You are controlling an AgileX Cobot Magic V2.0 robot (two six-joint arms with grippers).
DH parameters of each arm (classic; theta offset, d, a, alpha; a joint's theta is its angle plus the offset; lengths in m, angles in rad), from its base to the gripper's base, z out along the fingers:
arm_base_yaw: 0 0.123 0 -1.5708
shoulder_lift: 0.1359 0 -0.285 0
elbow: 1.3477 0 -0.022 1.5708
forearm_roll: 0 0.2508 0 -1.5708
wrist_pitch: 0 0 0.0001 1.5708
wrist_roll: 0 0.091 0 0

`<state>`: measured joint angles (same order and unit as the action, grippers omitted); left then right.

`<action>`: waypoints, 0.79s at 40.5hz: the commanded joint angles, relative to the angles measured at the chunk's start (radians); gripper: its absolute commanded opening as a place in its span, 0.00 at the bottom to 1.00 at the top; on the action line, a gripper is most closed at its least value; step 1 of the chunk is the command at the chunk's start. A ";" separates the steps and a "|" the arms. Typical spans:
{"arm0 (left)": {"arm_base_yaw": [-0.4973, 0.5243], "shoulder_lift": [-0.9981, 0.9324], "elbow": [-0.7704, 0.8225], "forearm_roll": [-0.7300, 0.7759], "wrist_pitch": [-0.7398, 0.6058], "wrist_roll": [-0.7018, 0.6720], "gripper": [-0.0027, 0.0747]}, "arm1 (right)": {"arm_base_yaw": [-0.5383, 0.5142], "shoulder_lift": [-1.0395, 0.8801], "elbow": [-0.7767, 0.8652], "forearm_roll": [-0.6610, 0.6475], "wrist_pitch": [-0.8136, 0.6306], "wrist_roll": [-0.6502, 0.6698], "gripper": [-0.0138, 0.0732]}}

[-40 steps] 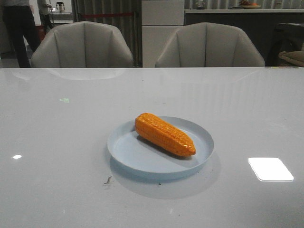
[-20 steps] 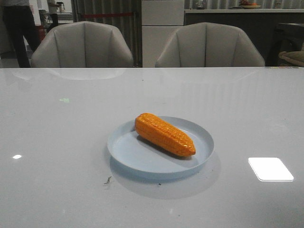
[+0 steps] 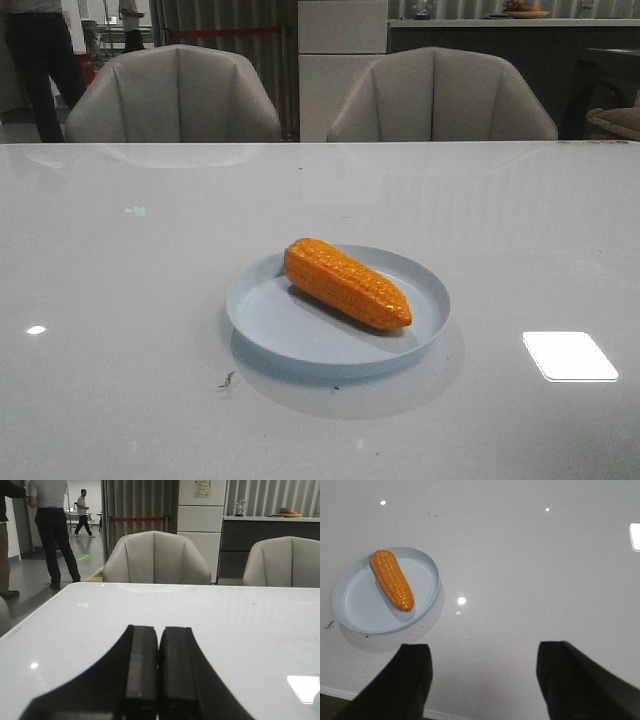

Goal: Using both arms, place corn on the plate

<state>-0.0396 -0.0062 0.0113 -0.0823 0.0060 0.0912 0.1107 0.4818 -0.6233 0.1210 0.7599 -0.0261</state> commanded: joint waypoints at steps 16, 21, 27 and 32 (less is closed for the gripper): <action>0.000 -0.021 0.036 -0.008 -0.082 -0.002 0.16 | -0.006 -0.260 0.176 -0.025 -0.374 -0.003 0.23; 0.000 -0.021 0.036 -0.008 -0.082 -0.002 0.16 | -0.006 -0.368 0.318 -0.025 -0.608 -0.003 0.24; 0.000 -0.021 0.036 -0.008 -0.082 -0.002 0.16 | -0.012 -0.462 0.461 -0.025 -0.807 -0.003 0.24; 0.000 -0.021 0.036 -0.008 -0.082 -0.002 0.16 | -0.063 -0.518 0.560 -0.025 -0.883 -0.003 0.24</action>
<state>-0.0396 -0.0062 0.0113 -0.0823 0.0060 0.0928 0.0810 -0.0076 -0.0861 0.1019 0.0196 -0.0261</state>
